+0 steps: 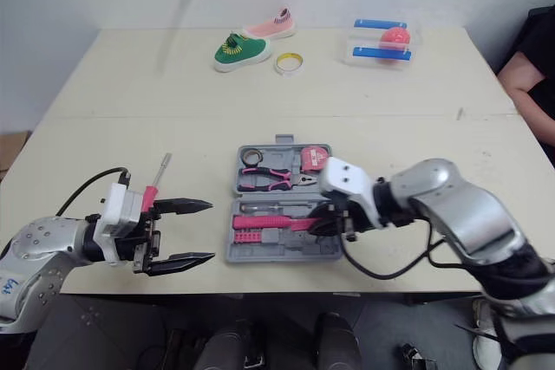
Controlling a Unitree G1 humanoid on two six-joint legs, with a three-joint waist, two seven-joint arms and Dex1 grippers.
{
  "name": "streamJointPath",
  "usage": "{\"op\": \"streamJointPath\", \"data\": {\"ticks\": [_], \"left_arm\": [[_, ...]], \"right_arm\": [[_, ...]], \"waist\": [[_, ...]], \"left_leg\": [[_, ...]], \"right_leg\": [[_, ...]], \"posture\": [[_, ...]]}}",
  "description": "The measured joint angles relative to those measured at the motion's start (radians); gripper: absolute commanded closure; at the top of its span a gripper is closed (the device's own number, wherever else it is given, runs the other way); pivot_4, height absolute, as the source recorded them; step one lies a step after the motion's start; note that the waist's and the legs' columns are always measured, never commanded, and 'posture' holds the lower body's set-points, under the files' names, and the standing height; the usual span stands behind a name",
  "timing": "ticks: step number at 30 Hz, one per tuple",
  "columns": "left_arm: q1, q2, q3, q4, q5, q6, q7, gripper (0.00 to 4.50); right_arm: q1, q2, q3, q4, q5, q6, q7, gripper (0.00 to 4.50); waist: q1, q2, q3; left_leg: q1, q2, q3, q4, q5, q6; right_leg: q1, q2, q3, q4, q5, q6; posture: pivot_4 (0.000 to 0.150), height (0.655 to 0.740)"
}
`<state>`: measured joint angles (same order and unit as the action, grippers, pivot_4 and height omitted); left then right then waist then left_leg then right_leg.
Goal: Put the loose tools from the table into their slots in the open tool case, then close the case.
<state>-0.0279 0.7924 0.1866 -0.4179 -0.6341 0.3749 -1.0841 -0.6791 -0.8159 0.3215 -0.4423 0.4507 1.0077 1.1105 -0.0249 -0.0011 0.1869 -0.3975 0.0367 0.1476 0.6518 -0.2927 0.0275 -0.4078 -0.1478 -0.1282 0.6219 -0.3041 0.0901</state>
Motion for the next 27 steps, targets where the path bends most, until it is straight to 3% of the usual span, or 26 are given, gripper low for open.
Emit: {"op": "streamJointPath", "data": {"ticks": [4, 16, 27], "left_arm": [[0.022, 0.0, 0.002, -0.003, 0.005, -0.005, 0.014, 0.0], [0.058, -0.005, 0.005, -0.013, 0.007, -0.017, 0.04, 0.0], [0.085, -0.005, 0.014, -0.043, 0.007, -0.017, 0.046, 0.0]], "right_arm": [[-0.051, 0.011, 0.104, 0.01, -0.042, 0.076, -0.06, 3.79], [-0.106, 0.047, 0.227, 0.062, -0.083, 0.107, -0.089, 3.79], [-0.132, 0.074, 0.258, 0.065, -0.107, 0.119, -0.103, 3.79]], "waist": [[-0.001, 0.0, 0.0], [-0.004, 0.0, 0.0], [-0.004, -0.002, -0.001]], "left_leg": [[-0.004, -0.001, 0.0, 0.002, 0.001, 0.001], [-0.005, -0.001, 0.0, 0.006, 0.0, 0.002], [-0.005, -0.001, 0.0, 0.007, 0.0, 0.002]], "right_leg": [[-0.004, 0.0, -0.001, 0.001, 0.0, 0.0], [-0.004, 0.0, -0.003, 0.005, 0.001, 0.001], [-0.004, 0.0, -0.004, 0.005, 0.001, 0.001]], "posture": [[0.15, 0.74], [0.15, 0.74], [0.15, 0.74]]}}
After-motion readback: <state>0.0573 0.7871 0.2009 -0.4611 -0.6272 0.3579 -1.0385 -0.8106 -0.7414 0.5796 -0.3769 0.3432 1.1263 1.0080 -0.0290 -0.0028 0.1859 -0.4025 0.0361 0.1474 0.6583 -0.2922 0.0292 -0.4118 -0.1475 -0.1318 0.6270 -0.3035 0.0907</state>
